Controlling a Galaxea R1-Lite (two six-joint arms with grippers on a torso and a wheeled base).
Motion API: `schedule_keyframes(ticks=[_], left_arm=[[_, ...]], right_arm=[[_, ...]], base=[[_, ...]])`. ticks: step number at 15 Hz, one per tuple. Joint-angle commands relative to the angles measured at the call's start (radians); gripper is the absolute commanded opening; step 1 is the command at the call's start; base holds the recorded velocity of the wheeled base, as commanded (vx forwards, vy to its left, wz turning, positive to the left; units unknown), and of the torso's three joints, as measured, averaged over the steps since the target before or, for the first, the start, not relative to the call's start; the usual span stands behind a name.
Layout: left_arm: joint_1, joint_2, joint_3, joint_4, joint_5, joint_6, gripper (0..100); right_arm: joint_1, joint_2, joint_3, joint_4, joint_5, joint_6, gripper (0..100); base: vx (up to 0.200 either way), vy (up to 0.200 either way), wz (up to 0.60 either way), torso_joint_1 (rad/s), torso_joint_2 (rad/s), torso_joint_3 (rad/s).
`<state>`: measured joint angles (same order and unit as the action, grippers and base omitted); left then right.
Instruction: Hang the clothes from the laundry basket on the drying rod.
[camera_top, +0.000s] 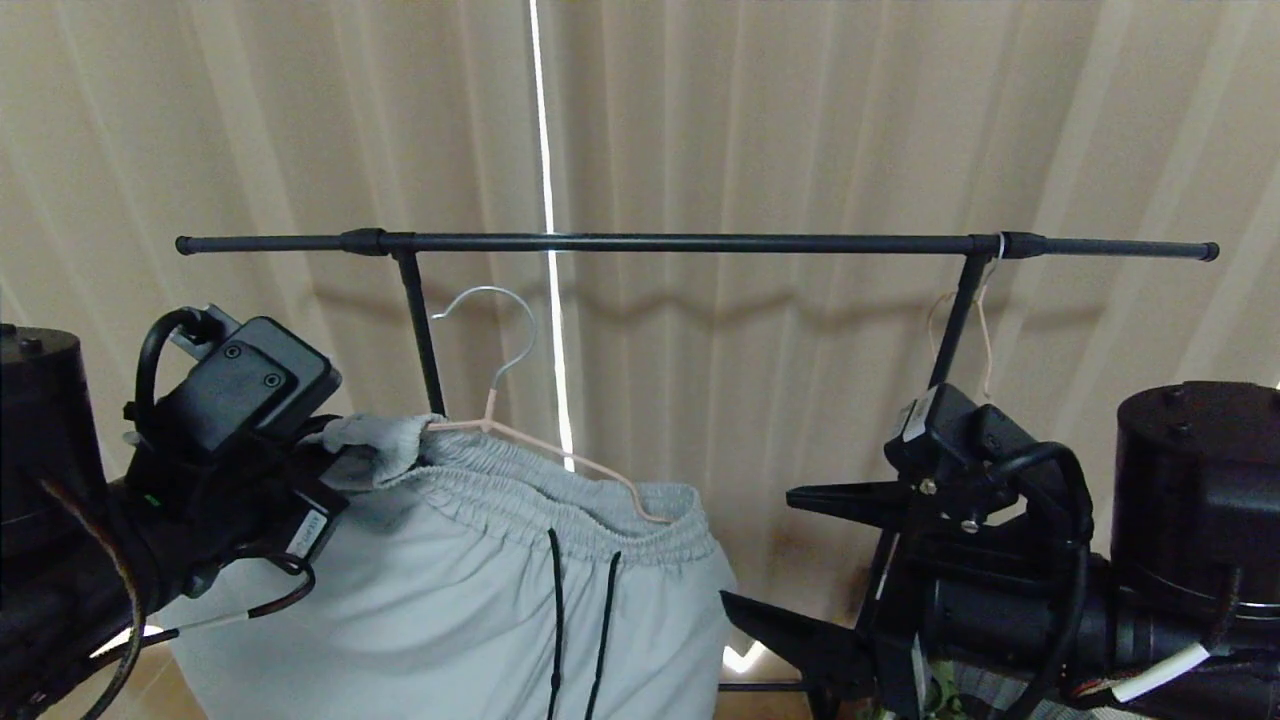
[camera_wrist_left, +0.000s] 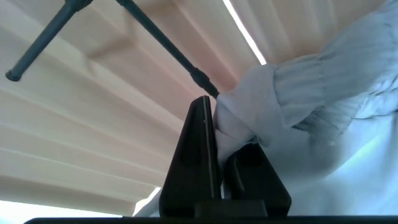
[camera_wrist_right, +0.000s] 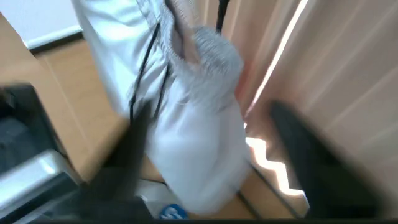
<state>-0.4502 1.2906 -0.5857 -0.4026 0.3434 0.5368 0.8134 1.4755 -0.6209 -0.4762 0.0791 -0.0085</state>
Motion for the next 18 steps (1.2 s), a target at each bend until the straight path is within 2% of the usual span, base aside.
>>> schedule_keyframes(ticks=[1, 4, 5, 7, 9, 10, 13, 18], left_arm=[[-0.001, 0.012, -0.009, -0.001, -0.001, -0.043, 0], [-0.047, 0.019, -0.017, 0.002, 0.003, -0.164, 0], [-0.07, 0.022, -0.017, 0.002, 0.006, -0.202, 0], [-0.074, 0.022, -0.017, 0.004, 0.005, -0.21, 0], [-0.076, 0.019, -0.019, 0.004, 0.006, -0.228, 0], [-0.081, 0.018, -0.017, 0.004, 0.005, -0.23, 0], [-0.119, 0.013, -0.019, 0.004, 0.006, -0.233, 0], [-0.136, 0.006, -0.02, 0.001, 0.005, -0.232, 0]], right_arm=[[0.001, 0.032, -0.007, -0.001, 0.001, -0.03, 100], [0.001, 0.078, -0.065, -0.009, 0.001, -0.084, 100], [0.003, 0.114, -0.082, -0.067, 0.001, -0.11, 100], [0.013, 0.17, -0.086, -0.225, -0.004, -0.185, 100], [0.013, 0.18, -0.105, -0.275, -0.006, -0.289, 100], [0.013, 0.181, -0.117, -0.274, -0.009, -0.309, 100], [0.009, 0.221, -0.165, -0.274, -0.056, -0.314, 100], [-0.03, 0.261, -0.197, -0.274, -0.056, -0.343, 100]], base=[[0.0, 0.0, 0.0, 0.0, 0.0, 0.0], [0.0, 0.0, 0.0, 0.0, 0.0, 0.0], [0.0, 0.0, 0.0, 0.0, 0.0, 0.0], [0.0, 0.0, 0.0, 0.0, 0.0, 0.0], [0.0, 0.0, 0.0, 0.0, 0.0, 0.0], [0.0, 0.0, 0.0, 0.0, 0.0, 0.0], [0.0, 0.0, 0.0, 0.0, 0.0, 0.0], [0.0, 0.0, 0.0, 0.0, 0.0, 0.0]])
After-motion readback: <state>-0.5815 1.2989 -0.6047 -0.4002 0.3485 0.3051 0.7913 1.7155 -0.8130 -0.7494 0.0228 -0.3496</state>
